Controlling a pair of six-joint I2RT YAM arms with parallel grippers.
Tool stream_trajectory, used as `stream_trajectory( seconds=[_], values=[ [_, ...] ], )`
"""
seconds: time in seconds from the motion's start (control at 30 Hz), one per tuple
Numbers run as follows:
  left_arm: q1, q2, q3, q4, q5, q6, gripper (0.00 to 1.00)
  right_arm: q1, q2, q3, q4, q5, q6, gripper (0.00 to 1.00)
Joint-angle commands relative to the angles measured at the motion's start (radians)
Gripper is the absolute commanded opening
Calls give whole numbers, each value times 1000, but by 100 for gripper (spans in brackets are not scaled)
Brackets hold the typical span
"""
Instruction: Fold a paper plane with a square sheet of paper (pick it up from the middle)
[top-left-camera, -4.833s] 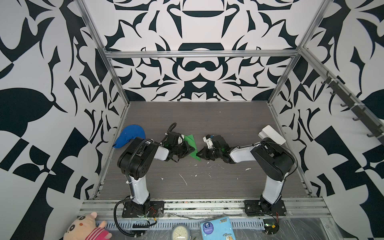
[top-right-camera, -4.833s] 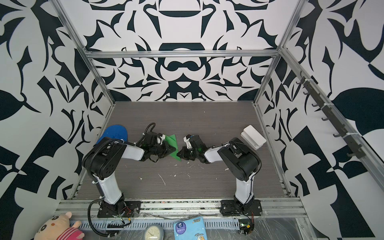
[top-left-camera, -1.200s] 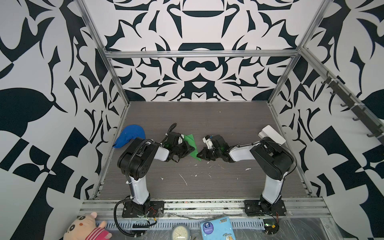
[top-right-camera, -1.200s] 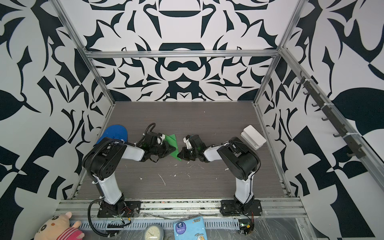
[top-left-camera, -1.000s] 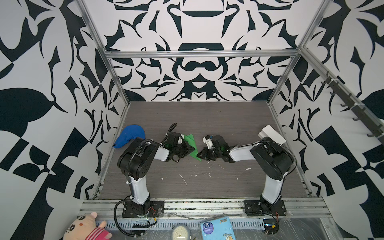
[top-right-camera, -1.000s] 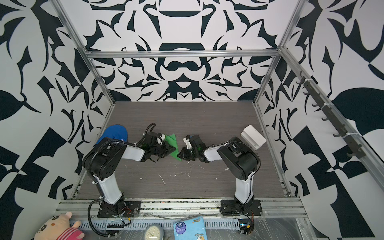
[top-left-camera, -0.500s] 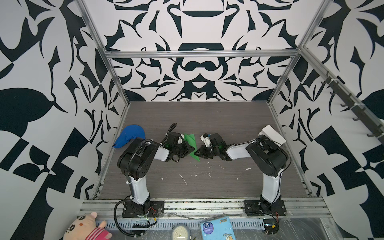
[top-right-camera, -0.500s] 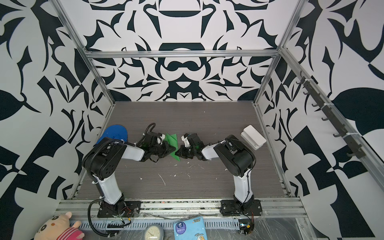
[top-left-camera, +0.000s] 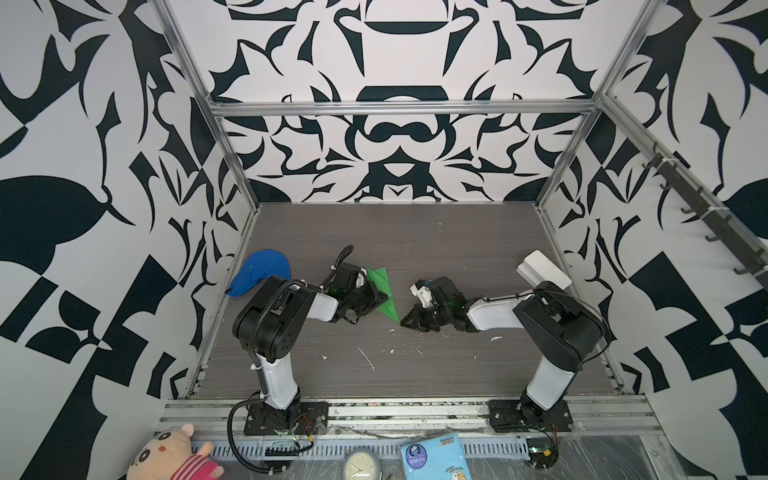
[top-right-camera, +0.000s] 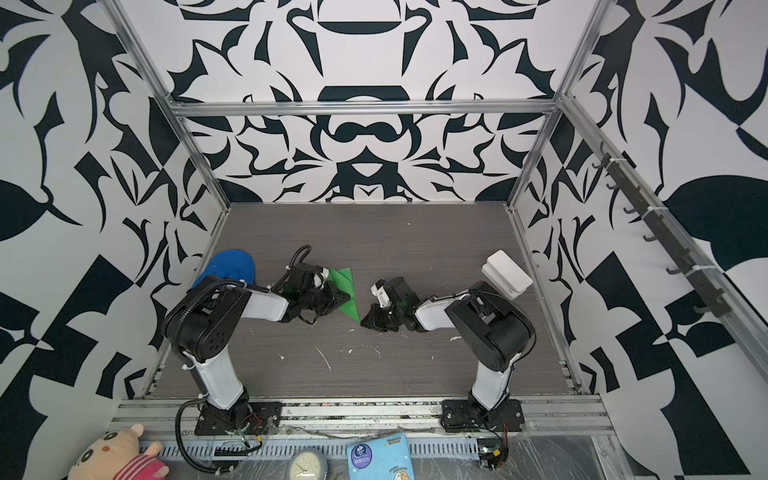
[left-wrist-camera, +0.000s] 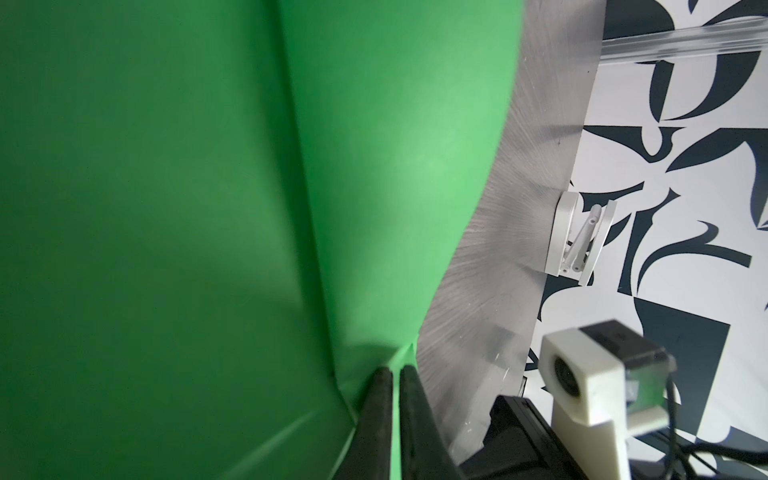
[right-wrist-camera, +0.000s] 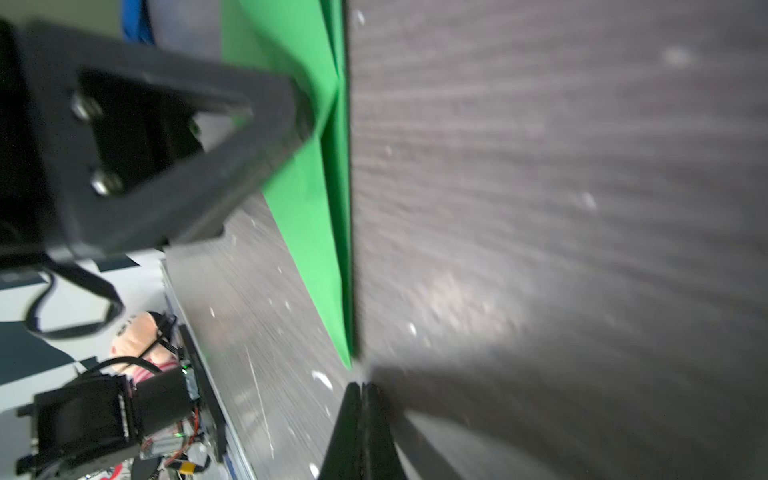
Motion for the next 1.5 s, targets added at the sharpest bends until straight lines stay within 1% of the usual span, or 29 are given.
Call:
stream_trajectory(
  seconds=[0.0, 0.07, 0.13, 0.23, 0.3, 0.47, 0.63, 0.83, 0.93, 1.0, 1.07, 1.1, 1.2, 1.3, 1.4, 1.47],
  values=[
    [6, 0, 13, -78, -49, -23, 11, -14, -77, 39, -114, 62, -86, 0],
    [6, 2, 23, -80, -48, -32, 11, -14, -88, 74, -128, 59, -104, 0],
    [6, 5, 27, -73, -50, -41, 11, -7, -80, 105, -100, 39, -93, 0],
    [6, 9, 31, -63, -50, -49, 11, 23, -23, 156, -64, 10, -72, 0],
    [6, 11, 27, -52, -49, -55, 12, 27, 22, 172, -9, -5, -39, 0],
    [6, 13, 25, -34, -44, -69, 12, 18, 90, 202, 53, 12, 12, 0],
    [6, 11, 23, -19, -41, -82, 12, 10, 125, 204, 59, 44, 47, 0],
    [5, 10, 22, -9, -38, -84, 12, -6, 125, 173, 58, 55, 58, 0],
    [8, 3, 25, 11, -10, -71, 15, -18, 131, 159, 51, 49, 71, 0],
    [15, -11, 47, 8, 42, -27, 19, -26, 139, 155, 22, 47, 70, 0],
    [19, -34, 72, -32, 70, 33, 21, -30, 145, 156, -10, 44, 60, 0],
    [24, -48, 85, -68, 84, 83, 22, -30, 144, 159, -29, 46, 53, 0],
    [26, -88, 114, -211, 84, 250, 22, -30, 142, 169, -87, 57, 38, 0],
    [26, -117, 139, -324, 96, 382, 23, -30, 142, 180, -123, 73, 22, 0],
    [18, -125, 160, -405, 106, 460, 22, -30, 144, 189, -133, 77, 19, 0],
    [15, -124, 154, -411, 117, 480, 18, -30, 146, 193, -132, 76, 19, 0]
  ],
)
